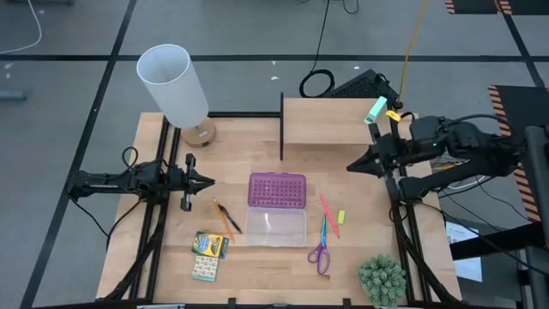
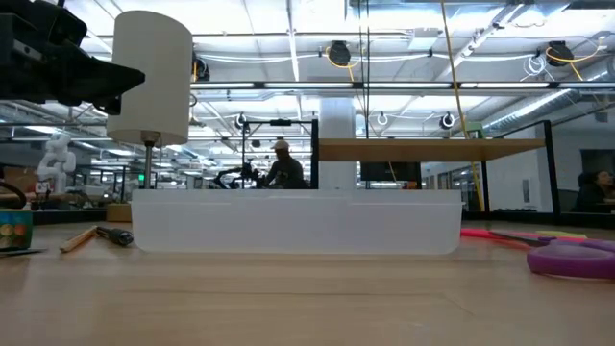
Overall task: Pack school essentials
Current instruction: Put the pink pencil into the violet plastic pencil case
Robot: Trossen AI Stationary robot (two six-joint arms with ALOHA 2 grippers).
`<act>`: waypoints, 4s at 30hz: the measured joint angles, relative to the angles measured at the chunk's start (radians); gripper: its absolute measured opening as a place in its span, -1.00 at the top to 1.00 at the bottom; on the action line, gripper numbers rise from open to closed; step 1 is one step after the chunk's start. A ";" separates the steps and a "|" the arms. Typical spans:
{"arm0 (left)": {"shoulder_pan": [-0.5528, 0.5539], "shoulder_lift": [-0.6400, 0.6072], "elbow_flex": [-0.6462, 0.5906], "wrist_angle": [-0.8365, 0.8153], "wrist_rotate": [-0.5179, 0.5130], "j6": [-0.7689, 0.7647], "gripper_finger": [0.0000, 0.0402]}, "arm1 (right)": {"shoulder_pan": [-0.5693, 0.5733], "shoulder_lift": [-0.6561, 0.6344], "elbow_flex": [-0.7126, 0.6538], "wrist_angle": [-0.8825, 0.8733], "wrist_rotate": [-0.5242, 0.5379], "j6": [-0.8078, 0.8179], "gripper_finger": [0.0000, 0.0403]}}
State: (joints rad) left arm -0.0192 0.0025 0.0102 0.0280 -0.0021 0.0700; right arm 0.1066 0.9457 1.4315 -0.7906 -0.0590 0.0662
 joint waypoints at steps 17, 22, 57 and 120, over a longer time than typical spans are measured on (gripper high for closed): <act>-0.032 0.071 0.164 -0.037 0.002 -0.264 0.84 | 0.000 0.018 0.000 0.024 0.005 0.019 1.00; -0.062 0.212 0.356 -0.125 0.001 -0.264 0.84 | 0.000 0.018 0.000 0.027 0.005 0.019 1.00; -0.399 1.099 1.384 -0.833 -0.259 -0.215 0.84 | 0.001 0.017 -0.165 0.100 0.043 0.176 1.00; -0.370 1.064 1.056 -0.602 -0.388 0.011 0.84 | 0.533 0.637 -0.344 -0.075 0.423 0.984 0.19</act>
State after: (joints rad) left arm -0.3892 1.0664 1.0660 -0.5736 -0.3904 0.0811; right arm 0.6400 1.5827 1.0874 -0.8656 0.3644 1.0504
